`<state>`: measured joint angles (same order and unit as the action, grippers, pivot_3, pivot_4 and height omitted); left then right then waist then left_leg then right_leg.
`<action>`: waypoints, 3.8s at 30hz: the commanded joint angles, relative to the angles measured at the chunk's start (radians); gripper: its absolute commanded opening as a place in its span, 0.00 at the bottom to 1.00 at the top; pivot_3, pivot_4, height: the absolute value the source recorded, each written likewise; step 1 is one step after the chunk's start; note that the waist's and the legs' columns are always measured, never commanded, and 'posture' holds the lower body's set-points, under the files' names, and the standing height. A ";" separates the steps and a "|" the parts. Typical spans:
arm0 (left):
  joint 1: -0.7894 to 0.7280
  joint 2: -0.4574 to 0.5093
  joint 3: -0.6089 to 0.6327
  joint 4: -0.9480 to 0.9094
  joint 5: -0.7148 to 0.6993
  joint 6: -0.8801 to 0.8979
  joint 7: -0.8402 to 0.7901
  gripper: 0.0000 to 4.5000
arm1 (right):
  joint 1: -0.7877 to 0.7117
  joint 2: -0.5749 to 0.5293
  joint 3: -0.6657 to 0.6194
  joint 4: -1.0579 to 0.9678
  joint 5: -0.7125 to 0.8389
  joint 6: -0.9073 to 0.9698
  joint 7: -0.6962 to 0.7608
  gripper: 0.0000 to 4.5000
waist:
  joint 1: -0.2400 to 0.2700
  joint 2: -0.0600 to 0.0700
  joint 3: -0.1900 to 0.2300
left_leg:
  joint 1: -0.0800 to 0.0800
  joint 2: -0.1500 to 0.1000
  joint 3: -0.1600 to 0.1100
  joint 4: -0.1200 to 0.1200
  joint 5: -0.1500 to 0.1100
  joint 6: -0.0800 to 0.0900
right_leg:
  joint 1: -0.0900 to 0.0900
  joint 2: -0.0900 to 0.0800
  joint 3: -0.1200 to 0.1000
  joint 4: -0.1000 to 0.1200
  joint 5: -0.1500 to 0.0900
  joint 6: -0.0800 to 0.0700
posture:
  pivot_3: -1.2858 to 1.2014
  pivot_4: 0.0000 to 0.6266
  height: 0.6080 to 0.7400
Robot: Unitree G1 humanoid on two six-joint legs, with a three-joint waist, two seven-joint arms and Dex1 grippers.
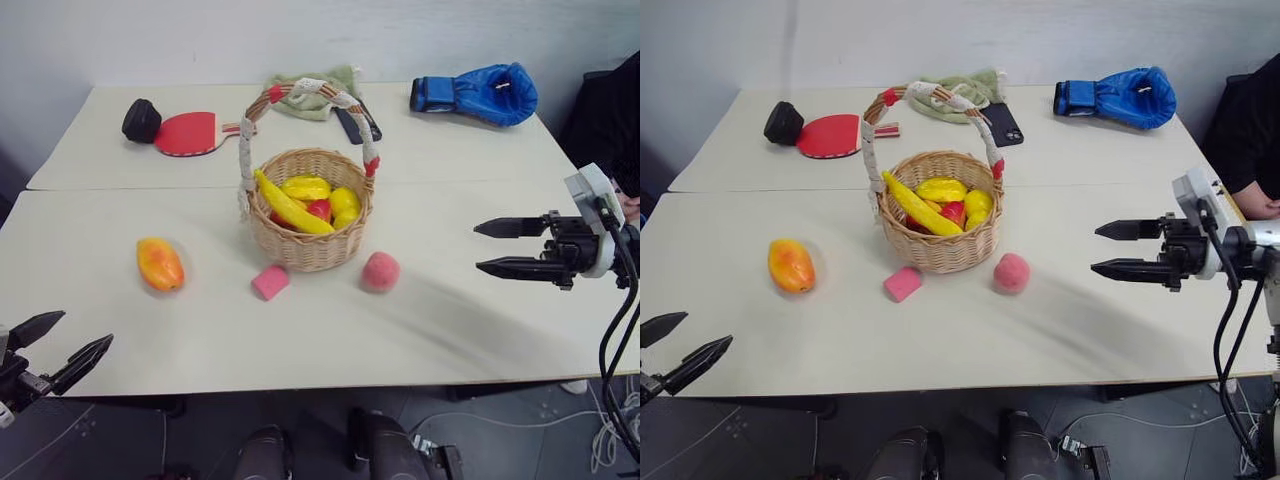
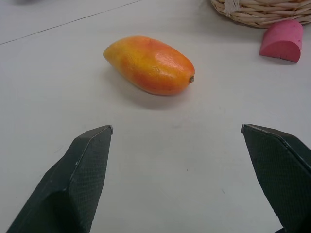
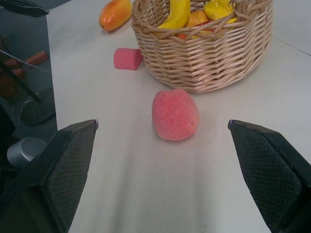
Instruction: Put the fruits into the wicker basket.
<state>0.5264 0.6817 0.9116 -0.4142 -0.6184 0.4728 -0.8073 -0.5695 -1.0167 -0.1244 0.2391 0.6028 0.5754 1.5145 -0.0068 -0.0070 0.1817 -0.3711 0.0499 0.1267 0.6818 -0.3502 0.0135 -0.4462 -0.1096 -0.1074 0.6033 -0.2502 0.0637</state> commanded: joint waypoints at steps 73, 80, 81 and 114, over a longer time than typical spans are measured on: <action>-0.290 -0.236 -0.178 -0.164 0.036 0.321 0.370 0.22 | 0.061 0.216 0.086 -0.709 0.330 0.163 -0.464 1.00 | -0.008 -0.007 0.002 | 0.001 -0.002 -0.009 0.001 0.010 -0.002 | 0.002 -0.001 0.004 0.007 0.003 -0.001 | 0.52 0.24 1.00; -0.340 -0.265 -0.017 0.037 0.086 0.275 0.569 0.22 | -0.012 0.260 0.148 -0.636 0.277 0.137 -0.397 1.00 | 0.014 -0.008 0.002 | 0.001 -0.004 -0.009 0.002 0.010 -0.001 | 0.002 -0.001 0.000 0.007 0.003 -0.001 | 0.52 0.24 1.00; -0.370 -0.244 -0.026 0.078 0.093 0.265 0.576 0.22 | -0.022 0.268 0.155 -0.626 0.270 0.134 -0.389 1.00 | 0.017 -0.008 0.001 | 0.001 -0.004 -0.009 0.002 0.010 -0.001 | 0.002 -0.001 -0.001 0.007 0.003 -0.001 | 0.52 0.24 1.00; -1.089 -0.404 -0.147 -0.046 0.182 1.105 1.013 0.80 | 0.057 0.306 0.081 -0.709 0.268 0.159 -0.502 1.00 | 0.015 -0.014 0.001 | 0.002 -0.003 -0.002 0.001 0.012 -0.011 | 0.002 0.003 -0.005 0.008 0.005 0.000 | 0.52 0.24 1.00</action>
<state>-0.5431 0.2727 0.7831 -0.4859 -0.4612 1.6041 0.2116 -0.5147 -0.7046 -0.0108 -0.4319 0.8472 0.7350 1.0255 0.0086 -0.0208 0.1829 -0.3688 0.0469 0.1243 0.6832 -0.3380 0.0025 -0.4447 -0.1062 -0.1136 0.6113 -0.2448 0.0640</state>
